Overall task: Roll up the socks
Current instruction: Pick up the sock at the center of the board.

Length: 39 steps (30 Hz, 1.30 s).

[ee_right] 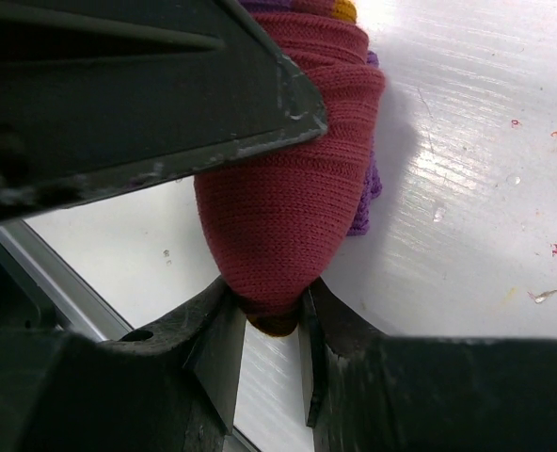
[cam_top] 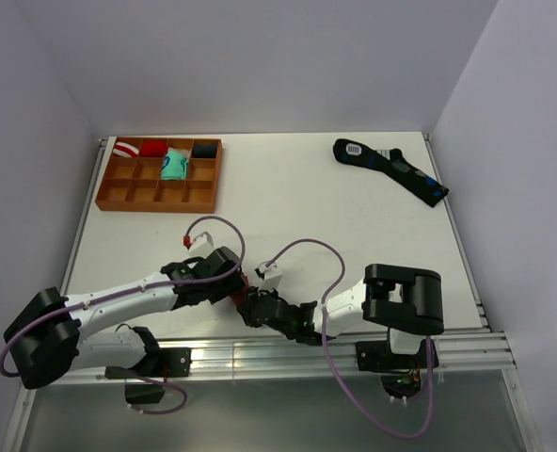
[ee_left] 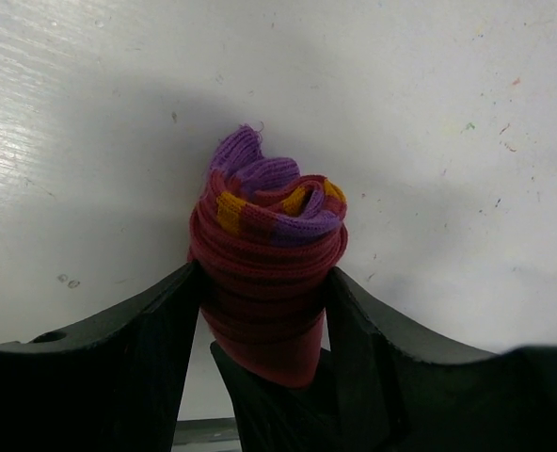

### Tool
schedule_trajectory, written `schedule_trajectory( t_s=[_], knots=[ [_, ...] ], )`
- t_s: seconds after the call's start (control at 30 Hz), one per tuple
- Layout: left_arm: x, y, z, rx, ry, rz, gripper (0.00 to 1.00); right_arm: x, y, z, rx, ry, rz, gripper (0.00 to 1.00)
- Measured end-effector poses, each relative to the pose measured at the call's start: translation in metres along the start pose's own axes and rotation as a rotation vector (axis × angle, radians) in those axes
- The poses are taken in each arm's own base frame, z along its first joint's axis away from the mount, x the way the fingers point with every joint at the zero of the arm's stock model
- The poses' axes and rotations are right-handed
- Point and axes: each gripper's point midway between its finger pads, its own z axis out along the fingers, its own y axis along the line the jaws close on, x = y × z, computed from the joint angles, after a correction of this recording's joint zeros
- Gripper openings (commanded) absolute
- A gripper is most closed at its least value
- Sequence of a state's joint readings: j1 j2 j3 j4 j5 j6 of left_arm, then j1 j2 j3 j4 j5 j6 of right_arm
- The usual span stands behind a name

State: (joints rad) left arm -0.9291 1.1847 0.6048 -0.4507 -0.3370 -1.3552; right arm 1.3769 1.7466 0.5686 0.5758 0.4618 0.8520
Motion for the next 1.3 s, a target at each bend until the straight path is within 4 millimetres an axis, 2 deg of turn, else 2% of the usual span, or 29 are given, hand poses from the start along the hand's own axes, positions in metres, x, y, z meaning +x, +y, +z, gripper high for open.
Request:
schedule_trajectory(
  t_s=[0.5,0.7,0.73,0.8,0.83,0.87,1.03,1.1,1.2,1.23,1.3],
  knots=[
    [0.007,-0.001,0.020,-0.019,0.004,0.005,0.55,0.000,0.002,0.003,-0.013,-0.007,0.012,0.10],
    [0.008,-0.002,0.025,-0.020,0.006,0.008,0.36,0.000,0.003,0.003,-0.017,-0.011,0.017,0.10],
    [0.009,-0.002,0.027,-0.025,0.008,0.011,0.27,0.001,0.003,0.003,-0.017,-0.011,0.018,0.10],
    [0.009,-0.003,0.029,-0.028,0.010,0.014,0.16,0.000,0.003,0.003,-0.018,-0.013,0.020,0.10],
    [0.009,-0.004,0.029,-0.029,0.011,0.015,0.06,0.000,0.003,0.003,-0.019,-0.013,0.020,0.10],
    [0.010,-0.004,0.030,-0.029,0.012,0.015,0.01,0.000,0.003,0.003,-0.019,-0.014,0.022,0.10],
    [0.009,-0.006,0.031,-0.024,0.012,0.023,0.00,0.000,0.002,0.003,-0.020,-0.017,0.034,0.10],
    [0.009,-0.006,0.031,-0.020,0.011,0.027,0.00,0.000,0.002,0.003,-0.020,-0.017,0.038,0.13],
    [0.009,-0.007,0.029,-0.014,0.010,0.029,0.01,-0.003,0.004,0.000,-0.027,-0.023,0.052,0.23],
    [0.009,-0.008,0.029,-0.012,0.011,0.029,0.00,-0.003,0.003,-0.001,-0.024,-0.021,0.054,0.31],
    [0.010,-0.011,0.029,0.000,0.018,0.025,0.00,-0.003,0.001,-0.003,-0.020,-0.018,0.064,0.39]
  ],
)
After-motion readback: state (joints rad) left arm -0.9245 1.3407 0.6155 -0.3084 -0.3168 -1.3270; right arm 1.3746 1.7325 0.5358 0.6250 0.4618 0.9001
